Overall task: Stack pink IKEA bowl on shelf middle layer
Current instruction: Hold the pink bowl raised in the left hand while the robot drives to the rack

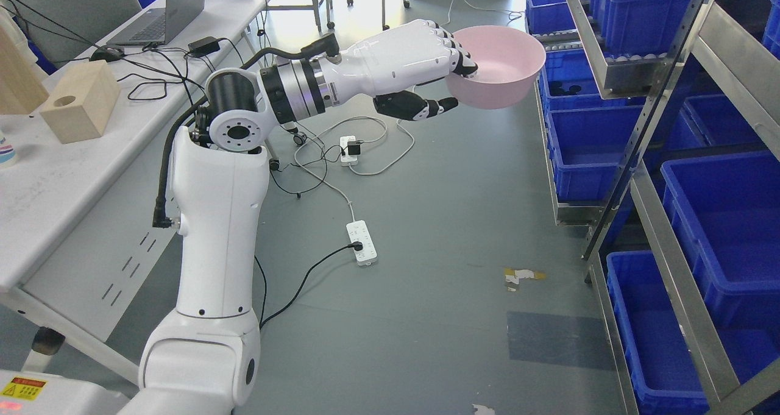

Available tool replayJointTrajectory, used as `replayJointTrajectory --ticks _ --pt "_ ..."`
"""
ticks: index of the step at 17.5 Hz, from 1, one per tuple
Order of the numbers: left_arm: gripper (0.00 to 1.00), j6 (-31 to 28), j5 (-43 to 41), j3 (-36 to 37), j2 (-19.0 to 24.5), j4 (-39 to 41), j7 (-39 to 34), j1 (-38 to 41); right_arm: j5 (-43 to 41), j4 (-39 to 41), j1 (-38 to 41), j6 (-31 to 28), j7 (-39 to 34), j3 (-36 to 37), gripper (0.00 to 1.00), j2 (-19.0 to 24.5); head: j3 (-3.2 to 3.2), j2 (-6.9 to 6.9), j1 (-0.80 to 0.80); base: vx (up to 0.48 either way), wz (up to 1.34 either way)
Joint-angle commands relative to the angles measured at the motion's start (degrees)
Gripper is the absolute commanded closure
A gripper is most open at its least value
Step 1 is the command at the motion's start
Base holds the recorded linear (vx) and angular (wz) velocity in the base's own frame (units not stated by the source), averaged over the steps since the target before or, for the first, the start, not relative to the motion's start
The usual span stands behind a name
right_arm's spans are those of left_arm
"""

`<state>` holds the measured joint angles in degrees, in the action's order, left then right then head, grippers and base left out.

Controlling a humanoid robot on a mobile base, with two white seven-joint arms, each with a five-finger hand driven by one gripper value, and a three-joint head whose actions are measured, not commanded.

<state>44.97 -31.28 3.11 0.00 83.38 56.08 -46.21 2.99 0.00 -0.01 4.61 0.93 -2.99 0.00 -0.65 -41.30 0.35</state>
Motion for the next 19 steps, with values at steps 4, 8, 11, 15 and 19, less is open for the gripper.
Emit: replayJointTrajectory --ticks 4,8,11,15,19 --pt "0.97 0.0 3.7 5.6 1.0 1.0 -1.4 -0.1 0.0 1.0 0.3 0.0 0.1 0.0 0.0 -1.0 0.0 0.0 0.0 -0.026 -0.16" --pt "0.97 0.0 3.7 5.7 1.0 1.0 -1.6 -0.2 0.0 1.0 0.3 0.0 0.1 0.0 0.0 -1.0 0.0 0.0 0.0 -0.015 -0.2" --pt "0.97 0.0 3.7 5.8 1.0 0.9 -2.6 -0.2 0.0 1.0 0.2 0.0 0.1 0.0 0.0 -1.0 0.0 0.0 0.0 -0.005 -0.33" --pt "0.97 0.0 3.8 6.5 1.0 0.9 -2.6 -0.2 0.0 1.0 0.3 0.0 0.1 0.0 0.0 -1.0 0.0 0.0 0.0 0.006 -0.69" --pt "0.97 0.0 3.8 6.6 1.0 0.9 -2.6 -0.2 0.0 1.0 0.3 0.0 0.1 0.0 0.0 -1.0 0.0 0.0 0.0 0.004 -1.02"
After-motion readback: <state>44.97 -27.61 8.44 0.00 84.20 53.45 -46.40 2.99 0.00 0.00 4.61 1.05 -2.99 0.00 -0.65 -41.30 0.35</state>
